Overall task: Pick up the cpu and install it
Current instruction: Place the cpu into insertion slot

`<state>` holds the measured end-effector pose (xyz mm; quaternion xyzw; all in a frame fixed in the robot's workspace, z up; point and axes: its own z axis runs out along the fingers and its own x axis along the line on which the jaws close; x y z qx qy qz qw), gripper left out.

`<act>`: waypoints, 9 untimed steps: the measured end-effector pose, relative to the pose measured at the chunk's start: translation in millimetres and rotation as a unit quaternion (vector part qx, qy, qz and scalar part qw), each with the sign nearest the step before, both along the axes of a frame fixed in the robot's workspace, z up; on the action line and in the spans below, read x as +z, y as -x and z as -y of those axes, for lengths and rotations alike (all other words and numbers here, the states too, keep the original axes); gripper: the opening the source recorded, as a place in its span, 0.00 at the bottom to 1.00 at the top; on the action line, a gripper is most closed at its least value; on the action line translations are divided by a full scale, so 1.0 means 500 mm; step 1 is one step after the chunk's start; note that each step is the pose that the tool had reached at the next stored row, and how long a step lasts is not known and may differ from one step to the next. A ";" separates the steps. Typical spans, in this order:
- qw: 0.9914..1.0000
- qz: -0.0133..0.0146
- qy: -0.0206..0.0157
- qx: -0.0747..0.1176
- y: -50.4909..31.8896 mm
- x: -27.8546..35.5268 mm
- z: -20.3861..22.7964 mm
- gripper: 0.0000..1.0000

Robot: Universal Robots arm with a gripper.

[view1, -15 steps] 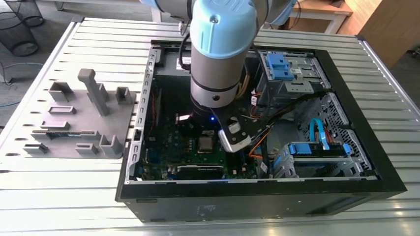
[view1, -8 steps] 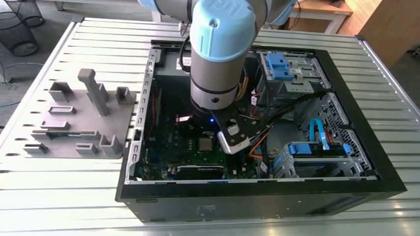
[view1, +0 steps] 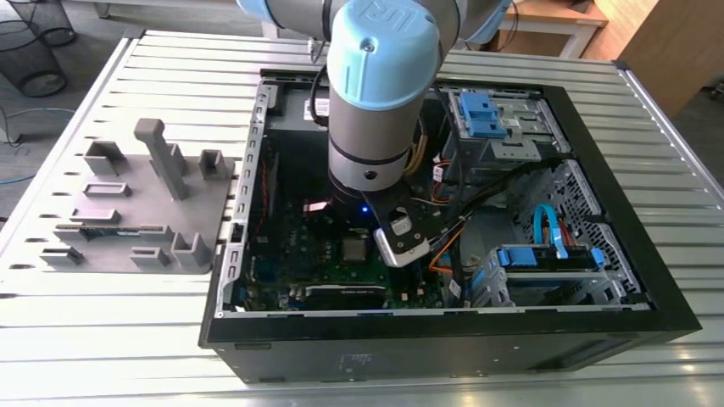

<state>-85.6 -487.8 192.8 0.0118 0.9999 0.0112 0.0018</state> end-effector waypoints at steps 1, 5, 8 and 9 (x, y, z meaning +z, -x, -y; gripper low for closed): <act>1.000 0.000 0.000 0.000 0.000 -0.001 0.0000 0.47; 1.000 0.000 0.000 0.001 0.000 -0.004 0.0000 0.47; 1.000 0.000 0.000 0.005 0.000 -0.005 0.0000 0.47; 1.000 0.000 0.000 0.006 0.000 -0.005 0.0000 0.47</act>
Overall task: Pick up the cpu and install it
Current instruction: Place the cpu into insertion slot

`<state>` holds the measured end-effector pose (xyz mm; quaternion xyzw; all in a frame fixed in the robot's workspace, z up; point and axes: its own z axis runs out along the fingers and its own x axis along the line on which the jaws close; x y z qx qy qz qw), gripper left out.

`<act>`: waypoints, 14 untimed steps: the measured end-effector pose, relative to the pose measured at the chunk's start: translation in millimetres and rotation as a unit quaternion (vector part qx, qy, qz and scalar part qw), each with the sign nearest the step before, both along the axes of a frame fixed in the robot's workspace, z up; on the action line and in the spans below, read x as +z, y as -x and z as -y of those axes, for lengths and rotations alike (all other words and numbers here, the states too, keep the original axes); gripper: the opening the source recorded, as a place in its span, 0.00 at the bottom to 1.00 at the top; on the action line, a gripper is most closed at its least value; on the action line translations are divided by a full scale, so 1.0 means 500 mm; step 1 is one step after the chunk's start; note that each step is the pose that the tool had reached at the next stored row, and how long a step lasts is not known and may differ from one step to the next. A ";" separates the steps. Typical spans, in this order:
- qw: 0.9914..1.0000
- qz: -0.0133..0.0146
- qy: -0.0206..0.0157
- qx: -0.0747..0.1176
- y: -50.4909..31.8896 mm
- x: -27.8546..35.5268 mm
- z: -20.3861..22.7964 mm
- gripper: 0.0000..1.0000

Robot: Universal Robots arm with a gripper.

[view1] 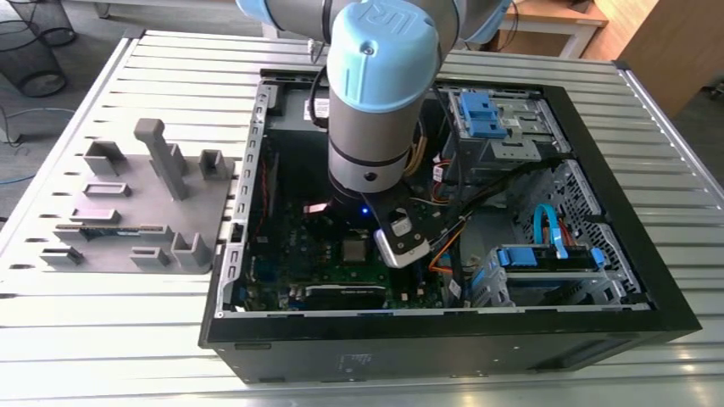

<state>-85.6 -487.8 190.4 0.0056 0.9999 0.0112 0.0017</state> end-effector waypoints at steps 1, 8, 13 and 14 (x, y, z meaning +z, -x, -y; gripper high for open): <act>1.000 0.000 0.000 0.000 0.000 0.000 0.0000 0.47; 1.000 0.000 0.000 0.001 0.000 0.000 0.0000 0.47; 1.000 0.000 0.000 0.007 0.000 0.000 -0.0001 0.47; 1.000 0.000 0.000 0.007 0.000 0.000 -0.0001 0.47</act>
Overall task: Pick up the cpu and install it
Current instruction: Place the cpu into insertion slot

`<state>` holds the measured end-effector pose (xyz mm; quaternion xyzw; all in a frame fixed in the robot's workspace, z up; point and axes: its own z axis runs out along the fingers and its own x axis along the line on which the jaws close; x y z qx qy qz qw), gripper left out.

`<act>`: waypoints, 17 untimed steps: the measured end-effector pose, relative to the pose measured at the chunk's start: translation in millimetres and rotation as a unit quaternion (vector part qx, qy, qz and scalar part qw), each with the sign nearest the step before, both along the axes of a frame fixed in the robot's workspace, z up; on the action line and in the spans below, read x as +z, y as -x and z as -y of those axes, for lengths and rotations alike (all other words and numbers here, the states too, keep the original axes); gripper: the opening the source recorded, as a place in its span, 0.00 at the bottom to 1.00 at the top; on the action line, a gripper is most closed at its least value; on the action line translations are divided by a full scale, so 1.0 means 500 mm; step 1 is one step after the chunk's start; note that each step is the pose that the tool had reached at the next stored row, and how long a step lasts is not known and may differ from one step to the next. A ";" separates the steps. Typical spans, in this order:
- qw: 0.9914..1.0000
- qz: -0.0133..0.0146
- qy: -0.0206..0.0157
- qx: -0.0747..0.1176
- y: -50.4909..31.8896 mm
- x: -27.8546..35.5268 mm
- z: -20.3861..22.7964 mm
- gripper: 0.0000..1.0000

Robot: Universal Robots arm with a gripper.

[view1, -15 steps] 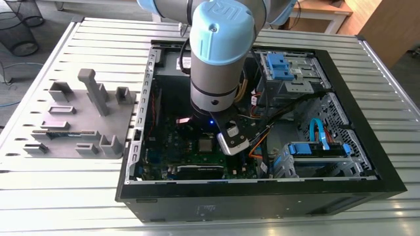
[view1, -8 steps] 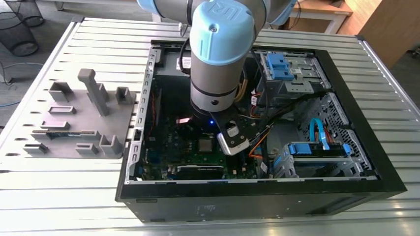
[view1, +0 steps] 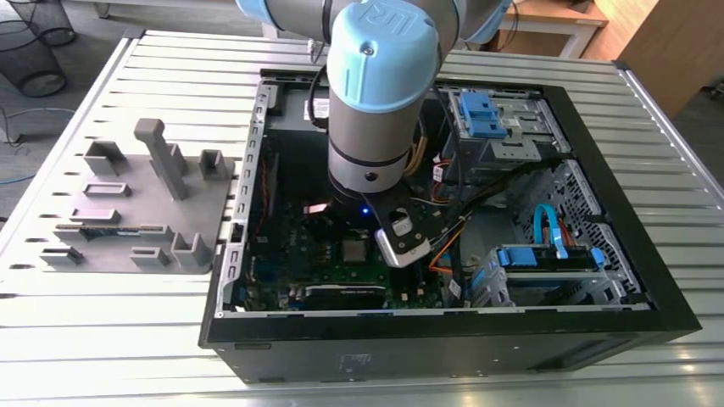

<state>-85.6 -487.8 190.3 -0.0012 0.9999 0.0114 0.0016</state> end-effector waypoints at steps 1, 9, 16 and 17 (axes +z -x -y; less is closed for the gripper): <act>1.000 0.000 0.000 0.000 0.000 0.000 0.0001 0.47; 1.000 0.000 -0.002 -0.001 0.000 0.000 0.0002 0.47; 1.000 0.000 -0.002 -0.002 0.002 -0.002 0.0010 0.47; 1.000 0.000 -0.002 -0.002 0.002 -0.003 0.0011 0.47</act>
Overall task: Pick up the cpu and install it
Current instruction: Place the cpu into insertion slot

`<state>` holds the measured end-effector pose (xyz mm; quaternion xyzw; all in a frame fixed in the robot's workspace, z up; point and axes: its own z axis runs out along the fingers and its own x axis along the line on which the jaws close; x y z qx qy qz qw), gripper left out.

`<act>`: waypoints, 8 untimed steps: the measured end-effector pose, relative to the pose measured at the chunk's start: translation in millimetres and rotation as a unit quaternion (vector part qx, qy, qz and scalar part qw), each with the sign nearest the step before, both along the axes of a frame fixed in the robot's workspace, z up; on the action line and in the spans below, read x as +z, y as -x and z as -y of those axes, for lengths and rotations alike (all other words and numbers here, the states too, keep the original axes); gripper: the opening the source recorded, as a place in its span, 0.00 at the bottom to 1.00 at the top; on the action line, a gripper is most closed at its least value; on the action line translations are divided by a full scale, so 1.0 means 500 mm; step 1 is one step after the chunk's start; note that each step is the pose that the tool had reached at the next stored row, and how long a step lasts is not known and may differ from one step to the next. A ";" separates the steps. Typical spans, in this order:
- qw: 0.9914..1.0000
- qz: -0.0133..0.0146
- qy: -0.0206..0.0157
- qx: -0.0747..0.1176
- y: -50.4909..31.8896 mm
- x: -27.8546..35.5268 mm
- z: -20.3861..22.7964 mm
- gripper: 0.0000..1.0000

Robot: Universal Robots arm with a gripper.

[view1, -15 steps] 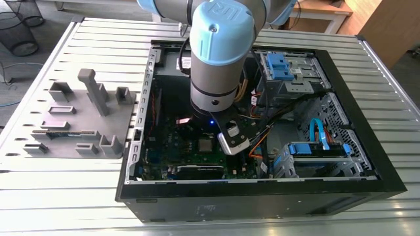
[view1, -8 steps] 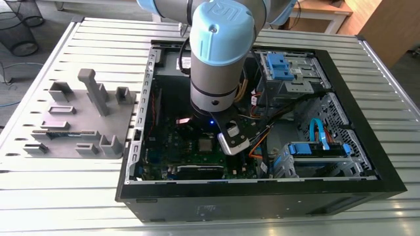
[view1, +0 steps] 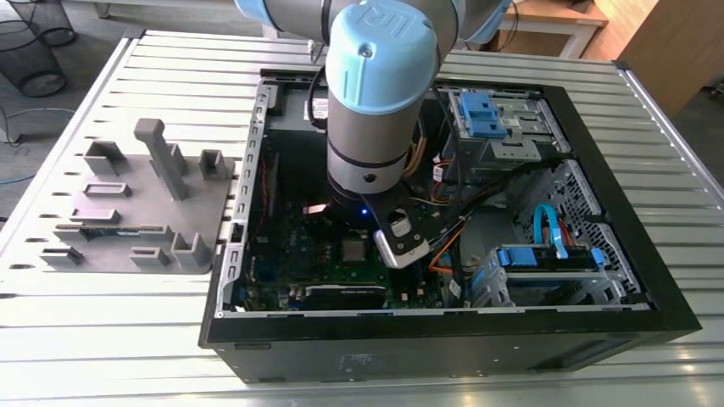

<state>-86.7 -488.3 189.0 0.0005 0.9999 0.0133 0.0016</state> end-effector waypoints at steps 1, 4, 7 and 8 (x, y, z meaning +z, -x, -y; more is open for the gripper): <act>1.000 0.000 0.000 0.000 0.000 0.000 0.0000 0.47; 1.000 0.000 0.000 0.000 0.000 -0.001 -0.0001 0.47; 1.000 0.000 0.000 0.000 0.000 -0.002 0.0000 0.47; 1.000 0.000 0.000 0.000 0.000 -0.002 0.0000 0.47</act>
